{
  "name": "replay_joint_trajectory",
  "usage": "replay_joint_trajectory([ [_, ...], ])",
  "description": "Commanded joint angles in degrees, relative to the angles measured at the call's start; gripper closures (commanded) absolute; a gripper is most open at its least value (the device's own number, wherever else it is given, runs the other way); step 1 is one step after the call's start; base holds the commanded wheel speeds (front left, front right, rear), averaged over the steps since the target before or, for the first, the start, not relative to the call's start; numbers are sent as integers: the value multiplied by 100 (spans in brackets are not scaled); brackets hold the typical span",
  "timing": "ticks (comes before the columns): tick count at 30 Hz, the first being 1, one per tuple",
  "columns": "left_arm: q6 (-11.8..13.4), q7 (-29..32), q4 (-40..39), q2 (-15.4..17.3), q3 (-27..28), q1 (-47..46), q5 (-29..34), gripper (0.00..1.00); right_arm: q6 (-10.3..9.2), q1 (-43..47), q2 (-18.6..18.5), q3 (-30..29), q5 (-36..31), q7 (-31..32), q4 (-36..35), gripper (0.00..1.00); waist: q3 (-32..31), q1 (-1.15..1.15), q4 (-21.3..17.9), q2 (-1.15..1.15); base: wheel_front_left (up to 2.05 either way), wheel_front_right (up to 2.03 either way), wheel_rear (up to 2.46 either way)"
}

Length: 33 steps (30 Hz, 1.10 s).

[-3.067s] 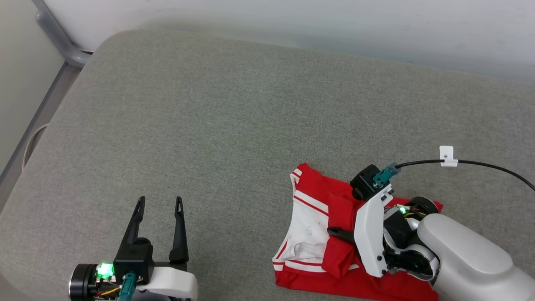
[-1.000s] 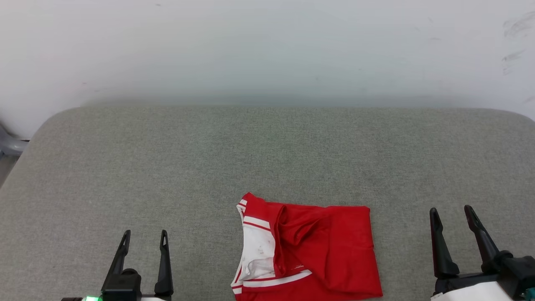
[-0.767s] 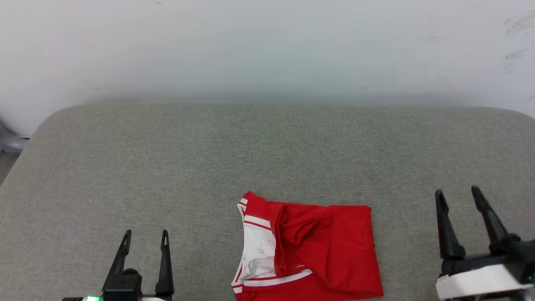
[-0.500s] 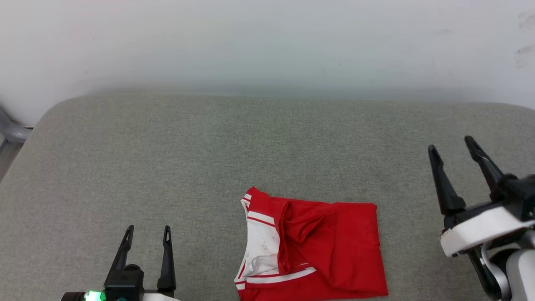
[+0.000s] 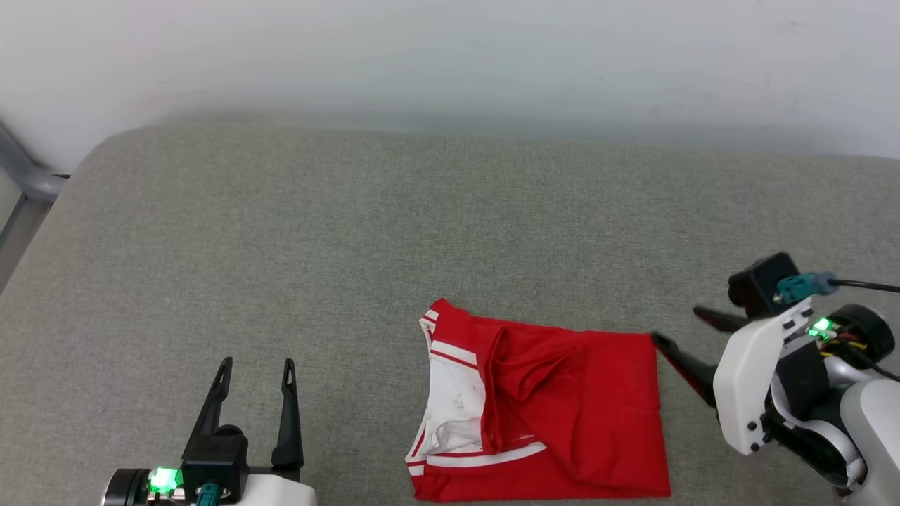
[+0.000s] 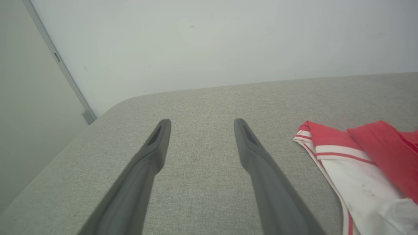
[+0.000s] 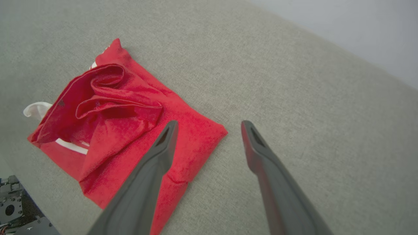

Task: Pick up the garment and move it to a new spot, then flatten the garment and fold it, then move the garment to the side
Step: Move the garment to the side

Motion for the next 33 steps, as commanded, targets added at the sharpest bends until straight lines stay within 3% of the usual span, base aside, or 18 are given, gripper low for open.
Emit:
replay_joint_trajectory([
  [1, -17, -12, 1, -1, -12, -104, -5, 0, -5, -53, -111, 149, 195, 277, 93, 0, 69, 0, 51, 0, 0, 0, 0],
  [7, -30, -12, -3, -28, -61, -212, -7, 0, -5, -48, -211, 419, 770, 836, 406, 0, 256, 0, 146, 0, 0, 0, 0],
  [13, -43, -12, -9, -65, -96, -346, -18, 0, -5, -196, -56, 606, 1125, 1049, 740, 0, 519, 0, 214, 0, 0, 0, 0],
  [28, -43, -12, 60, -123, -152, -664, -17, 0, 5, -74, 66, 1583, 1405, 986, 1527, 0, 913, 0, 378, 0, 0, 0, 0],
  [29, -37, -12, 69, -119, -140, -651, -21, 0, 5, -94, 68, 1600, 1443, 902, 1510, 52, 897, 0, 370, 0, 0, 0, 0],
  [30, -34, -12, 70, -117, -133, -635, -24, 0, 5, -145, 58, 1602, 1468, 828, 1494, 82, 880, 0, 363, 0, 0, 0, 0],
  [31, -32, -12, 86, -114, -122, -617, -27, 0, 5, -199, 43, 1629, 1490, 764, 1473, 100, 852, 0, 352, 0, 0, 0, 0],
  [33, -27, -12, 96, -114, -120, -592, -22, 0, 5, -306, -23, 1626, 1508, 594, 1389, 100, 817, 0, 335, 0, 0, 0, 0],
])
